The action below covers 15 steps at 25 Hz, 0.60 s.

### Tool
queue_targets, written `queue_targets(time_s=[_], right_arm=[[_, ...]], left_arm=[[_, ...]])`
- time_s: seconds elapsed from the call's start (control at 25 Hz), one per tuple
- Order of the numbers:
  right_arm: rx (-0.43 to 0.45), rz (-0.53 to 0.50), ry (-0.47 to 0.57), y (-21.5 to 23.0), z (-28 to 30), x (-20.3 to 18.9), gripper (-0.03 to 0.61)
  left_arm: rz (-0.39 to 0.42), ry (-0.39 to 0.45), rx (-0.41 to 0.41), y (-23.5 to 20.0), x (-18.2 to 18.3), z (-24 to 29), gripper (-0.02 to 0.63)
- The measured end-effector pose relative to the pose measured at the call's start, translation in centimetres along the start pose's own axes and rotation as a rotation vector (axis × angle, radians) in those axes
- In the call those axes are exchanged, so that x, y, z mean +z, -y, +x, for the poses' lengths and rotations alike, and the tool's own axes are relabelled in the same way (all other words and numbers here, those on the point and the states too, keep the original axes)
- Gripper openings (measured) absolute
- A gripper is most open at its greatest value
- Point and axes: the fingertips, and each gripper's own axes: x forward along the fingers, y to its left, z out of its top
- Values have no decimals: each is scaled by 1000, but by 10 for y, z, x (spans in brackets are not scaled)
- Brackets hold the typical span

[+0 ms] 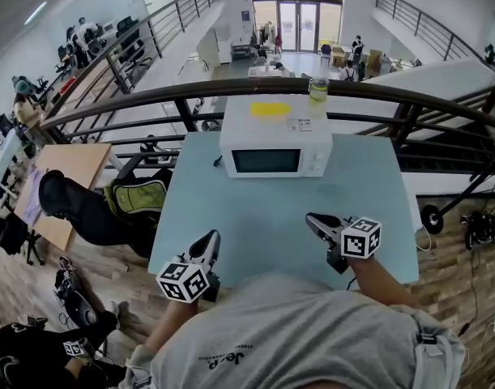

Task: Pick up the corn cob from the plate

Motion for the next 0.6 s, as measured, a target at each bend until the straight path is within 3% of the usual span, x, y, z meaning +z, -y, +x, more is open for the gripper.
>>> queue_targets(time_s=[0.32,0.6], right_arm=[[9,28,6,77,-31,10,15],[-7,14,-19,106,-14,14,17]], left_arm=[[-4,-69,23,40,-3,67,8],[7,-77,43,22,8,84,8]])
